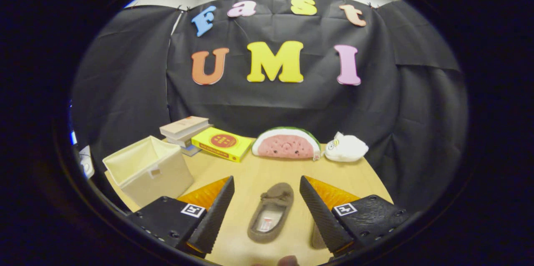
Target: Open the storage box then place both shoes into the box .Put the left shoe in first, then the right shoe, with the right side of both shoes facing outward in a uniform manner.
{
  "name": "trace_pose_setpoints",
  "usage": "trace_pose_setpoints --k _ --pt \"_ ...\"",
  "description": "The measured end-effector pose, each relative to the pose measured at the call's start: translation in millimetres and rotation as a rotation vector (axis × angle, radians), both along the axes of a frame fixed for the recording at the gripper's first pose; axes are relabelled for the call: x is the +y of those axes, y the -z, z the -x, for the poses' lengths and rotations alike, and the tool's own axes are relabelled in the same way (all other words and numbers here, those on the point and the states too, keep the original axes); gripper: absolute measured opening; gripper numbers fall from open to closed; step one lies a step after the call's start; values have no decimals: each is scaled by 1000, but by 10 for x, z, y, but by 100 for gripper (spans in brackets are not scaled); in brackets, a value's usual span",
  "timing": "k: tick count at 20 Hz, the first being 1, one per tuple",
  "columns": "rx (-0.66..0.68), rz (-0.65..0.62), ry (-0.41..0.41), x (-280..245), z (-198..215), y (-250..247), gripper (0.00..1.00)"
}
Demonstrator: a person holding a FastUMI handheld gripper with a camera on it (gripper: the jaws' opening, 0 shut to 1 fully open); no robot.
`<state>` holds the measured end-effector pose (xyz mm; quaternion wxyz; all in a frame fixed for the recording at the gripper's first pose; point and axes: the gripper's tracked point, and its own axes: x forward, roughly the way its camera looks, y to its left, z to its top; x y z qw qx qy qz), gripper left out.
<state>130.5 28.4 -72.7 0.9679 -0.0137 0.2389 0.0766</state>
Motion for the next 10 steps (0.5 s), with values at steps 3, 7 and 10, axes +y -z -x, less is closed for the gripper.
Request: trace_pose_setpoints --k 3,7,10 --pt "137 -46 35 -92 -61 413 96" --pt "256 -21 68 -124 -99 889 96" --pt "317 -20 85 -177 -141 1138 96"
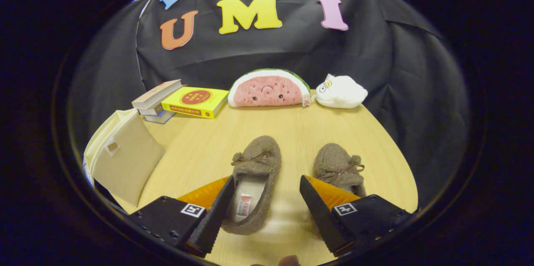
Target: Open the storage box then place both shoes into the box .Put the left shoe in first, then the right shoe, with the right side of both shoes facing outward in a uniform manner.
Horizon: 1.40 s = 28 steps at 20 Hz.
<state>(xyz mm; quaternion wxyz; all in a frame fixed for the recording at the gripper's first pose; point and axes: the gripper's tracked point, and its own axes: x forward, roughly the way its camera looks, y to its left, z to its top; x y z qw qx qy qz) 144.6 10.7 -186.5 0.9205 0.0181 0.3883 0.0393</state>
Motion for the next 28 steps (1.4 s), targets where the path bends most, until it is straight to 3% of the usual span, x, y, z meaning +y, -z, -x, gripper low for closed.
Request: trace_pose_setpoints --k 4,7,12,13,15,19,28 --pt "64 1 -2 24 -92 320 96" --pt "88 -51 11 86 -142 468 85" --pt "75 -65 77 62 -236 573 43" --pt "68 -65 99 28 -264 565 25" --pt "71 -99 128 36 -259 560 4" --pt "81 -259 182 181 -170 392 0" --pt "8 -479 134 1106 50 -554 0"
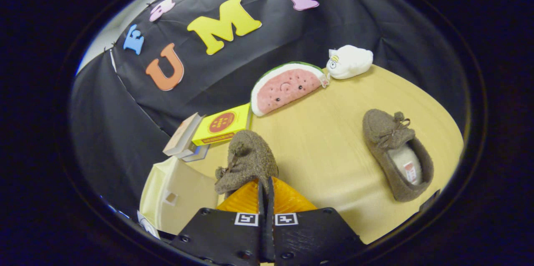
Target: Open the storage box then place both shoes into the box .Put the left shoe in first, then the right shoe, with the right side of both shoes facing outward in a uniform manner.
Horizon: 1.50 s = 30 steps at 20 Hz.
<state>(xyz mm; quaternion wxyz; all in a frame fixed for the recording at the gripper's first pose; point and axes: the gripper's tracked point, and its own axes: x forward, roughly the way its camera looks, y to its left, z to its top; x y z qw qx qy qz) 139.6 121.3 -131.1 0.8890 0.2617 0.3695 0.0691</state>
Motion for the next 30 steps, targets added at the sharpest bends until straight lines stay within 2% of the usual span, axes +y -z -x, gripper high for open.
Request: trace_pose_setpoints --k 2,6,10,16,20,30 --pt "-21 -56 -12 282 44 -295 0" --pt "-74 -79 -48 871 98 -804 0" --pt "-67 -108 -64 1518 108 -1028 0" --pt "-23 -146 -78 2480 196 -913 0" --pt "-42 -126 -52 2945 209 -687 0" --pt "33 -109 55 3245 271 39 0"
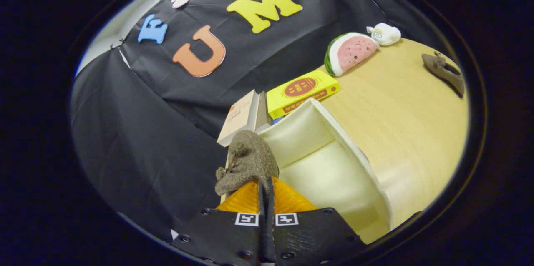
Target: Open the storage box then place both shoes into the box .Put the left shoe in first, then the right shoe, with the right side of both shoes facing outward in a uniform manner.
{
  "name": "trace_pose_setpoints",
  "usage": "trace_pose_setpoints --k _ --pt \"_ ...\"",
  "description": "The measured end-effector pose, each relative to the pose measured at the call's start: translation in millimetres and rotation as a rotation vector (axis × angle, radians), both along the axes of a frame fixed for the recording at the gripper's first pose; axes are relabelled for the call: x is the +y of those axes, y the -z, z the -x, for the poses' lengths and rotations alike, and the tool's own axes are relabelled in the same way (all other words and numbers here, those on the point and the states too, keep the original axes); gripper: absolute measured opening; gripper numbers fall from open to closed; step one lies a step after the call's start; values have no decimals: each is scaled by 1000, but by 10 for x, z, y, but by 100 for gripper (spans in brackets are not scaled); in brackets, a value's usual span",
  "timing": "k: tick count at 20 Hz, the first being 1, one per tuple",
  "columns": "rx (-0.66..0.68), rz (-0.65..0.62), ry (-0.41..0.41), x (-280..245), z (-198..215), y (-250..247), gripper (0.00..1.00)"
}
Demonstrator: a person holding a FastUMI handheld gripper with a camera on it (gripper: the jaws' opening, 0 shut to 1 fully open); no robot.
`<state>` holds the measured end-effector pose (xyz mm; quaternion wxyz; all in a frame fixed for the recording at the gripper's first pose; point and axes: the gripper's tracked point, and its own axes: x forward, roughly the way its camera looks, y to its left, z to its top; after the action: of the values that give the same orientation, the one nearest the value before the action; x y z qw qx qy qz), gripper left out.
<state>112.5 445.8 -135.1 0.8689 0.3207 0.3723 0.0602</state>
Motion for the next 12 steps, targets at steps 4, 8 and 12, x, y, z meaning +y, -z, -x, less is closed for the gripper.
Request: trace_pose_setpoints --k 4,8,12 --pt "50 28 -84 170 67 198 2" --pt "34 -2 -148 201 91 66 45" --pt "-73 28 -219 67 128 -245 77"
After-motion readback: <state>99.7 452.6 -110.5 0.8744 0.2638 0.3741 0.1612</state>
